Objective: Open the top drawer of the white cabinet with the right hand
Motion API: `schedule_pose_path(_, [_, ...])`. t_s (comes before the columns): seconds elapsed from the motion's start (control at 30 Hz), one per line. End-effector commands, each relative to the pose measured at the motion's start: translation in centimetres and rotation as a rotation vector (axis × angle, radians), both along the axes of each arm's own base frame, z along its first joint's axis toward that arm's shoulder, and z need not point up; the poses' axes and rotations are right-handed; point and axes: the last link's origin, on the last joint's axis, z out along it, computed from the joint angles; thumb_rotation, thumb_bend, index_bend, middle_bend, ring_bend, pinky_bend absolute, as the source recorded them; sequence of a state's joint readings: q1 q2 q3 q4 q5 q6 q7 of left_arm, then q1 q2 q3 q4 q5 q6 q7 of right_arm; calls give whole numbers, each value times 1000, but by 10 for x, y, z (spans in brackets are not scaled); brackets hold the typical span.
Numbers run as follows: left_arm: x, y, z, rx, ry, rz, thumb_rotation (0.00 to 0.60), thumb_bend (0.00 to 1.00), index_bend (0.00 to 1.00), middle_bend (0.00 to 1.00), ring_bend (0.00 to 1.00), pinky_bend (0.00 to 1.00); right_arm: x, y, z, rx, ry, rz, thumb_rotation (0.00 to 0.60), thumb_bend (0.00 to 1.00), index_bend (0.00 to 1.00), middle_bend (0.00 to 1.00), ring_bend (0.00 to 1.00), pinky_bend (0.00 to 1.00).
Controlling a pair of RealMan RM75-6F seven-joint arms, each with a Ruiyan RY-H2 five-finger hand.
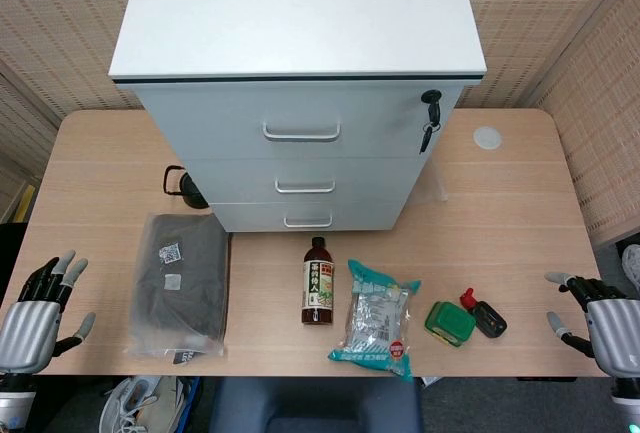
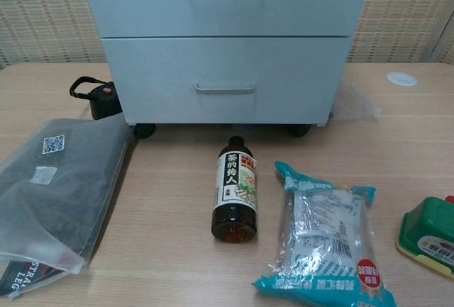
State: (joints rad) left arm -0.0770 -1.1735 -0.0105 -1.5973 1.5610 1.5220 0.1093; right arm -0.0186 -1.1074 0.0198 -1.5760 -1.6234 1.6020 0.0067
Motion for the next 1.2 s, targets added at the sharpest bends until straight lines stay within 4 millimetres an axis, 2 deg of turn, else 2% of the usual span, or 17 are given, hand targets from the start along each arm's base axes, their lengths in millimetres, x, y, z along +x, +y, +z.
schedule_pose_path(0.03, [0, 0, 0, -2, 1, -1, 600, 325, 91, 2, 31, 112, 1, 0, 0, -1, -1, 4, 600, 230, 314, 431, 395, 530])
schedule_pose_path(0.37, [2, 1, 1, -3, 1, -7, 600, 325, 91, 2, 31, 112, 12, -8, 2, -17, 3, 76, 600, 234, 314, 460, 397, 530])
schedule_pose_path(0.47, [2, 0, 2, -1, 3, -10, 600, 325, 91, 2, 31, 112, 26, -18, 3, -12, 24, 143, 600, 235, 314, 471, 406, 531])
schedule_pose_path(0.73, [2, -3, 5, 5, -2, -8, 600, 325, 91, 2, 31, 112, 76, -48, 7, -15, 97, 321, 600, 240, 314, 530, 506, 539])
schedule_pose_path(0.87, [1, -2, 6, 2, 1, -6, 600, 325, 91, 2, 30, 112, 111, -64, 12, -40, 118, 430, 600, 241, 314, 605, 608, 652])
schedule_pose_path(1.03, [4, -1, 7, 6, -3, -21, 600, 325, 91, 2, 31, 112, 166, -84, 15, -88, 154, 588, 600, 245, 314, 779, 784, 838])
schedule_pose_path(1.2, [5, -1, 6, 1, -5, -25, 600, 325, 91, 2, 31, 112, 219, -103, 16, -153, 161, 721, 600, 248, 335, 887, 909, 933])
